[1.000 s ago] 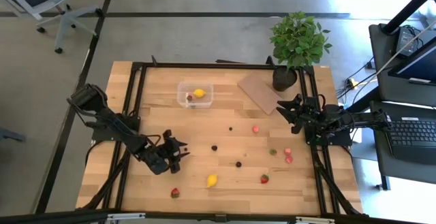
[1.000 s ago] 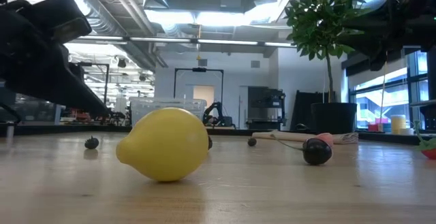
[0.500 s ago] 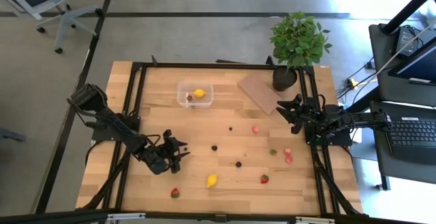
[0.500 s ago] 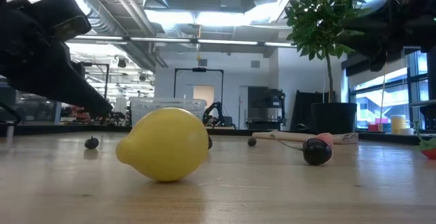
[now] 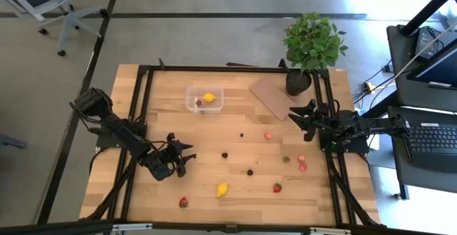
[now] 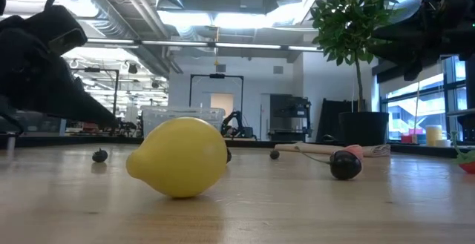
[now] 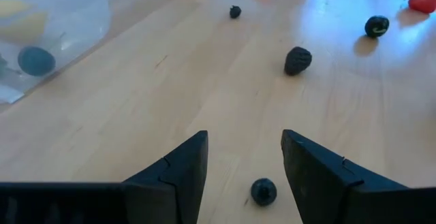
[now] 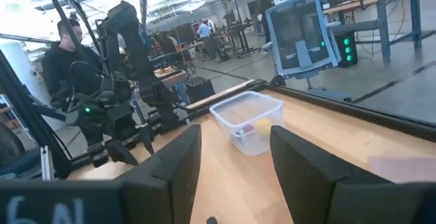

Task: Pick and placing Produce into tupperware
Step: Put the blueberry into the transparent bin

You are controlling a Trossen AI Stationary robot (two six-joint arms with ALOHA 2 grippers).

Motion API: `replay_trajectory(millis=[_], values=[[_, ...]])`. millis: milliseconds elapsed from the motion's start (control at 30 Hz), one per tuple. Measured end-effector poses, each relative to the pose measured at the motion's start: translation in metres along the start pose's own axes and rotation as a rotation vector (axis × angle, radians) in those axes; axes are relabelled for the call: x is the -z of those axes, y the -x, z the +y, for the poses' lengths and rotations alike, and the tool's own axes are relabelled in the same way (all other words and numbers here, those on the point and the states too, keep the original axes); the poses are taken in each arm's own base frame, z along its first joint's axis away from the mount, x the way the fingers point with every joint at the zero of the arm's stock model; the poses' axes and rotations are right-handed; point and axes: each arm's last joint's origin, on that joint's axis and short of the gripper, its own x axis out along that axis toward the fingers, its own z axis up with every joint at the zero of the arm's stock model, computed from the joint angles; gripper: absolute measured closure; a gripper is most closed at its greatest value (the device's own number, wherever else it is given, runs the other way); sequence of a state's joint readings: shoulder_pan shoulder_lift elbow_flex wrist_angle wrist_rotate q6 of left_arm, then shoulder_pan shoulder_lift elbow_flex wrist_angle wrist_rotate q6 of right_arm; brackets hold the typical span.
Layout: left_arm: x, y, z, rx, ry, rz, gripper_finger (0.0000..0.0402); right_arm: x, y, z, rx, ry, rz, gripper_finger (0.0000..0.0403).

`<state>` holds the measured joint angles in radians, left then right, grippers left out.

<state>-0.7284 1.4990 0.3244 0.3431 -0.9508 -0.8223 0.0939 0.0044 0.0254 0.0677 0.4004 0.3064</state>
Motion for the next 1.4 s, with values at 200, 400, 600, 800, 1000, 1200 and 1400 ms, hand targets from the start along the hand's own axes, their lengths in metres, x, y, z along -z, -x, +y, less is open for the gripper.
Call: replay_trajectory(millis=[200, 400, 600, 800, 1000, 1200, 1400], values=[[0.002, -0.001, -0.001, 0.004, -0.001, 0.004, 0.0223, 0.0, 0.0, 0.0, 0.001, 0.004, 0.0, 0.0224], [0.012, -0.009, -0.005, 0.02, -0.01, 0.008, 0.0223, 0.0, 0.0, 0.0, 0.0, 0.013, -0.001, 0.0224], [0.021, -0.018, -0.009, 0.045, -0.017, 0.009, 0.0223, 0.0, 0.0, 0.0, 0.0, 0.013, 0.0, 0.0224], [0.035, -0.026, -0.006, 0.002, -0.017, 0.022, 0.0223, 0.0, 0.0, 0.0, 0.0, 0.013, 0.0, 0.0224], [0.043, -0.025, -0.006, -0.02, -0.024, 0.015, 0.0246, 0.0, 0.0, 0.0, 0.0, -0.003, 0.0, 0.0224], [0.045, -0.024, -0.005, -0.022, -0.043, 0.019, 0.0297, 0.0, 0.0, 0.0, 0.0, 0.003, 0.0, 0.0224], [0.045, -0.024, -0.004, -0.035, -0.05, 0.011, 0.0342, 0.0, 0.0, 0.0, 0.0, 0.022, -0.001, 0.0224]])
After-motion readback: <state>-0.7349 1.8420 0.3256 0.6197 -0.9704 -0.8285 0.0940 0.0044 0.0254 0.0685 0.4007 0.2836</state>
